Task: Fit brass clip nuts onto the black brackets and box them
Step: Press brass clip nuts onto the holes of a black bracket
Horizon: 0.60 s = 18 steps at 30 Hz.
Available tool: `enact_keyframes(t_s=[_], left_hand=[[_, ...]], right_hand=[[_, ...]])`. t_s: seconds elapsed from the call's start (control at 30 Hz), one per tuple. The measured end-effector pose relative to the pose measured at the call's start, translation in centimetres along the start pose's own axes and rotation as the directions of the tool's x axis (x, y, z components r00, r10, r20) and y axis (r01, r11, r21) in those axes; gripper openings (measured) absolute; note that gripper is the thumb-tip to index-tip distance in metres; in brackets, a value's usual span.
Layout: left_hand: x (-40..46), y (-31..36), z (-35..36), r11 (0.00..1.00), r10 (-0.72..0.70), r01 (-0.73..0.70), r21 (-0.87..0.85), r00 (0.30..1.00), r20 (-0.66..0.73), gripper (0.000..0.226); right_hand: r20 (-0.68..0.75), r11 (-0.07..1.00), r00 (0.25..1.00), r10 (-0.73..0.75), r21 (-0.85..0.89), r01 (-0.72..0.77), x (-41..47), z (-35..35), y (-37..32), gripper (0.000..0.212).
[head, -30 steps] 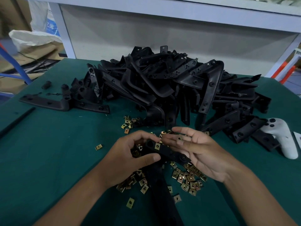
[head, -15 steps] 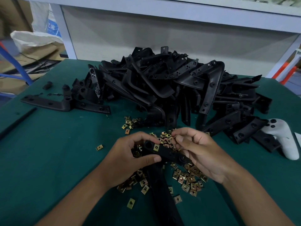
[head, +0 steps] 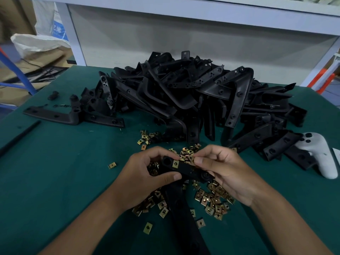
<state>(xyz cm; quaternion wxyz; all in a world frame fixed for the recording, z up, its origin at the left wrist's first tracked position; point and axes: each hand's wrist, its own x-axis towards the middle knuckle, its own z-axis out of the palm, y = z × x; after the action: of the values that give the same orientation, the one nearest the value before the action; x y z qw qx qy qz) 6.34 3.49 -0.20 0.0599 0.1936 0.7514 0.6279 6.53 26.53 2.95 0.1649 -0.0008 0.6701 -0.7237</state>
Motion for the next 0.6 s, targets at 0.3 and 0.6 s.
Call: enact_keyframes(t_s=[0.3,0.6], left_hand=[[-0.01,0.07,-0.10,1.000,0.025,-0.025,-0.002,0.999,-0.040,0.029],[0.00,-0.01,0.00,0.999,0.041,-0.042,0.000,0.998,-0.046,0.028]], right_hand=[[0.005,1.000,1.000,0.027,-0.001,-0.027,0.00,0.05,-0.04,0.021],[-0.003,1.000,1.000,0.019,0.007,-0.019,-0.06,-0.09,0.06,0.020]])
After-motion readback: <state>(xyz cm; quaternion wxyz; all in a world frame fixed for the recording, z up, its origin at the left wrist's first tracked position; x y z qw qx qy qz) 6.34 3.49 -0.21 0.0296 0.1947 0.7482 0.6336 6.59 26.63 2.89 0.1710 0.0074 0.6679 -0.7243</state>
